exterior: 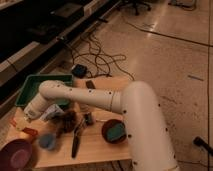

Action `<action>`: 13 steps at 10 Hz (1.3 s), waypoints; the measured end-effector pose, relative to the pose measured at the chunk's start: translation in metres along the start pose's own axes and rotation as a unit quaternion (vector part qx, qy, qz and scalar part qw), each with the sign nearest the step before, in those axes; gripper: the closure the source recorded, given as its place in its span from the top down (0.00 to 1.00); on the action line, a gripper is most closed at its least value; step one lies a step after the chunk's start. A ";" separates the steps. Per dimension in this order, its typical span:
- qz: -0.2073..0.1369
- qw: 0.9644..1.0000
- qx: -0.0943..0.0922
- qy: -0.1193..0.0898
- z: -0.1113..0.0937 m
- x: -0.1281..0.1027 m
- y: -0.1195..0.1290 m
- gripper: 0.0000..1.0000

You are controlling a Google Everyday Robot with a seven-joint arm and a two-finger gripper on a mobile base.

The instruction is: Place pepper in plastic cup

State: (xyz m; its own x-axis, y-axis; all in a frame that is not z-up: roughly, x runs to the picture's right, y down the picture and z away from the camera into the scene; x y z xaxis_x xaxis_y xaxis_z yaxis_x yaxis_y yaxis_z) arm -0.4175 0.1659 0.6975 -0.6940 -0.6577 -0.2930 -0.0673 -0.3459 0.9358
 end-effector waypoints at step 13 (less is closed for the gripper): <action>-0.012 0.997 0.069 0.020 0.019 -0.012 0.018 0.00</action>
State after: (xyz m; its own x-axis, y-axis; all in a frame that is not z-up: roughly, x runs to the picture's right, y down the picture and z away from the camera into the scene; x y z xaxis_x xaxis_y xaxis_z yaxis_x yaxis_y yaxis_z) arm -0.4240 0.1805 0.7221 -0.6624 -0.6767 -0.3215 -0.1842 -0.2689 0.9454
